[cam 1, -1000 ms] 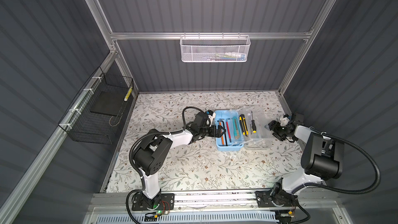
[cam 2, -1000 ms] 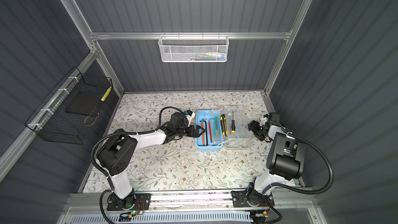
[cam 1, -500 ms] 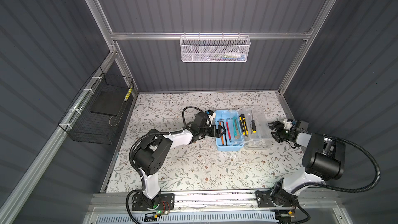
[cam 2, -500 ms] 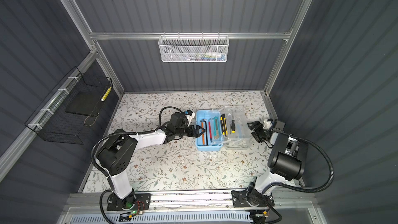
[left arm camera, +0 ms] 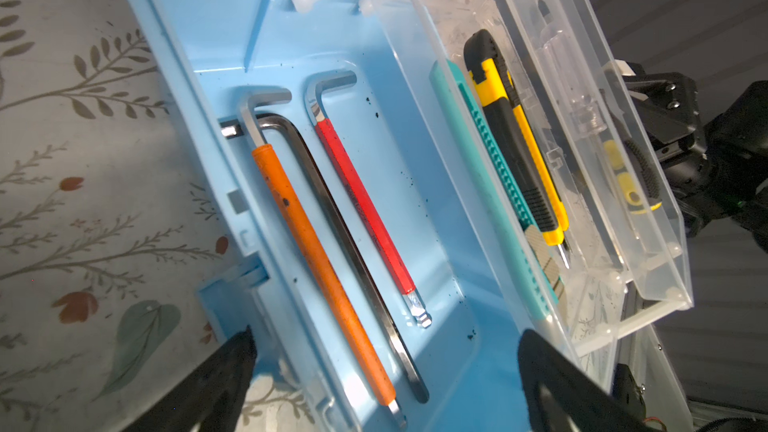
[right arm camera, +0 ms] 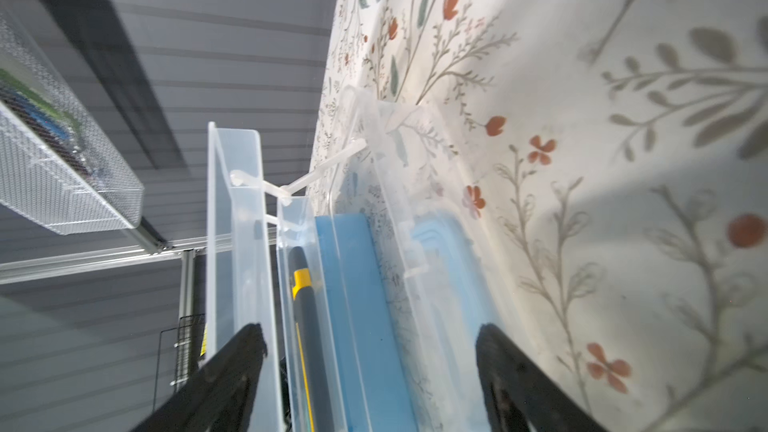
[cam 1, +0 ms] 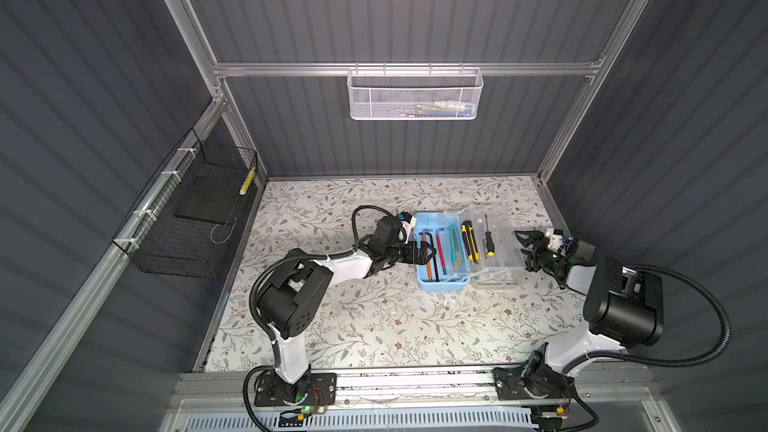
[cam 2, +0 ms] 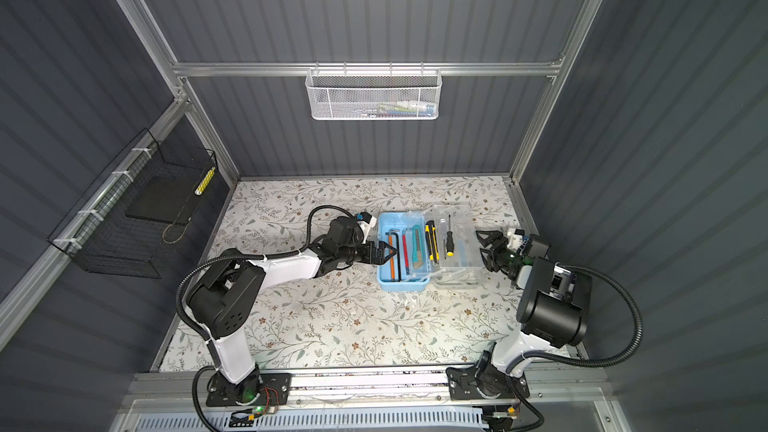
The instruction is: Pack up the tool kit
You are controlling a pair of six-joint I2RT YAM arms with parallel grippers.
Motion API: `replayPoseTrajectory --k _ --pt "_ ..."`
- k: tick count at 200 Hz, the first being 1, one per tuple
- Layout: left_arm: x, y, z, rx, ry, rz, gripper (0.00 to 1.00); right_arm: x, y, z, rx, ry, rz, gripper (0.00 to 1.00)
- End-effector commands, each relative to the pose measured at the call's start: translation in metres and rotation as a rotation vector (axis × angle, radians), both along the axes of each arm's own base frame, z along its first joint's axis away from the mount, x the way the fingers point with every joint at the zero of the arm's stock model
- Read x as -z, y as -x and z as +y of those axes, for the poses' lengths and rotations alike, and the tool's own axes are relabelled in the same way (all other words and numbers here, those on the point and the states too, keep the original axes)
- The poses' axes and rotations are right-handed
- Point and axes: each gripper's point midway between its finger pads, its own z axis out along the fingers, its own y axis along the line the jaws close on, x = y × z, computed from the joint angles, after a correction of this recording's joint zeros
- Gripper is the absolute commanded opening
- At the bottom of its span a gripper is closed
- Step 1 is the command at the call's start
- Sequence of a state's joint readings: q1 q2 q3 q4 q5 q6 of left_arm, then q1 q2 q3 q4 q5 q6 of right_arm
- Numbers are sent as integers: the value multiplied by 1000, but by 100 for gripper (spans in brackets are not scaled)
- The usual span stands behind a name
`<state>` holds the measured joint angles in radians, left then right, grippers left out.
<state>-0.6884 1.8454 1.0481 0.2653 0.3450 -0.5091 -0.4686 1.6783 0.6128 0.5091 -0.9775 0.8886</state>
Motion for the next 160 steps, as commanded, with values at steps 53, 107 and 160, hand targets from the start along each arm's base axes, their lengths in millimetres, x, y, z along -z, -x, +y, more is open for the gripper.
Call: replayPoseTrajectory --k 53,107,160 --pt "-20 -4 -15 18 119 -12 100 -1 7 9 -35 -27 -4 82" --pt "-18 -4 -12 16 101 -18 100 -6 12 22 -96 22 13 83" --pt "-21 -4 -19 27 182 -21 100 -22 9 36 -137 -57 -51 83"
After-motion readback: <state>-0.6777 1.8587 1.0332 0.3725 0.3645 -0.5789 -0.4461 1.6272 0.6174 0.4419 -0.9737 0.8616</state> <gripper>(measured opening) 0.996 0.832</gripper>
